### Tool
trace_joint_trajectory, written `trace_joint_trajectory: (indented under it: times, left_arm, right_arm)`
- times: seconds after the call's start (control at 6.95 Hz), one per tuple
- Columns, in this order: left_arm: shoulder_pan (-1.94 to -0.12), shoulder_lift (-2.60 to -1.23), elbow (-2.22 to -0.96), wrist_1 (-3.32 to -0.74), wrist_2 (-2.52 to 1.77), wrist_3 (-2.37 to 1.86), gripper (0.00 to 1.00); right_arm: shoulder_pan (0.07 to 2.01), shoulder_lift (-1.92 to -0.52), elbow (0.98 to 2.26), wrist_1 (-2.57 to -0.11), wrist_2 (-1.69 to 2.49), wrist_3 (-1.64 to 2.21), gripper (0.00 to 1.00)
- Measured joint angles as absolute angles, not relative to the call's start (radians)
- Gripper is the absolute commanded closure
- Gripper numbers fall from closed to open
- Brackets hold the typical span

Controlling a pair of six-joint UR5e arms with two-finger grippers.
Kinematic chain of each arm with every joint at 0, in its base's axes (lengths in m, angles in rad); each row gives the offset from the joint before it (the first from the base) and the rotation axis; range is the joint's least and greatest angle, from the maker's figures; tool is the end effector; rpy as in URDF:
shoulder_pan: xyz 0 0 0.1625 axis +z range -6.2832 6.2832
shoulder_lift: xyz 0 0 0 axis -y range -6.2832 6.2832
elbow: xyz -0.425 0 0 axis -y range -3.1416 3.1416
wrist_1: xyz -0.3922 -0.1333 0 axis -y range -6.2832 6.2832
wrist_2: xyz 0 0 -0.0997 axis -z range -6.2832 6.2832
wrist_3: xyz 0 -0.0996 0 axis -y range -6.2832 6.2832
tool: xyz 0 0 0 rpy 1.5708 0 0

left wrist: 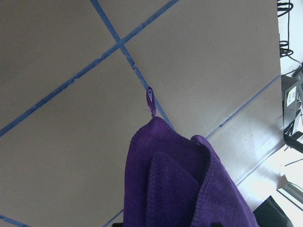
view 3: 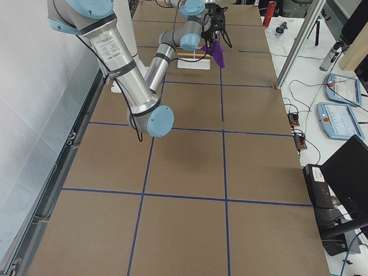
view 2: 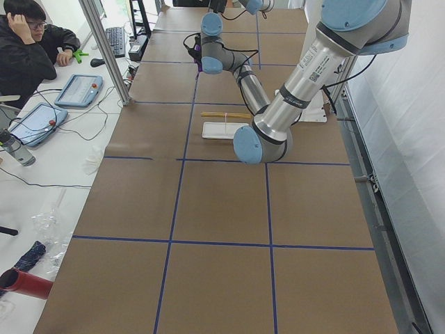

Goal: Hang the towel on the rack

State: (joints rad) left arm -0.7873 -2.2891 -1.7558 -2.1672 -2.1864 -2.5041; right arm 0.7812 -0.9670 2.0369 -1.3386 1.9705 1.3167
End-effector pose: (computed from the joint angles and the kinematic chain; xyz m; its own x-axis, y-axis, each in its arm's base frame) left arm 0.3773 -0.4861 0.0808 -0.1083 -0.8209 -0.5607 0.1426 0.5454 -0.8260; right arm -0.3201 -0.4506 0.0966 0.2785 -0.0499 0.9591 -0.3226 0.9358 0.1424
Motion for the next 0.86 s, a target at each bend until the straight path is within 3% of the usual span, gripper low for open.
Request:
trace_joint_trajectory:
  times: [0.86]
  left_arm:
    - [-0.775,-2.302,-1.715,-2.232,-2.112,-2.842,0.27]
  right_arm:
    - [0.776,-0.965,2.036,-1.336,1.952,1.339,1.0]
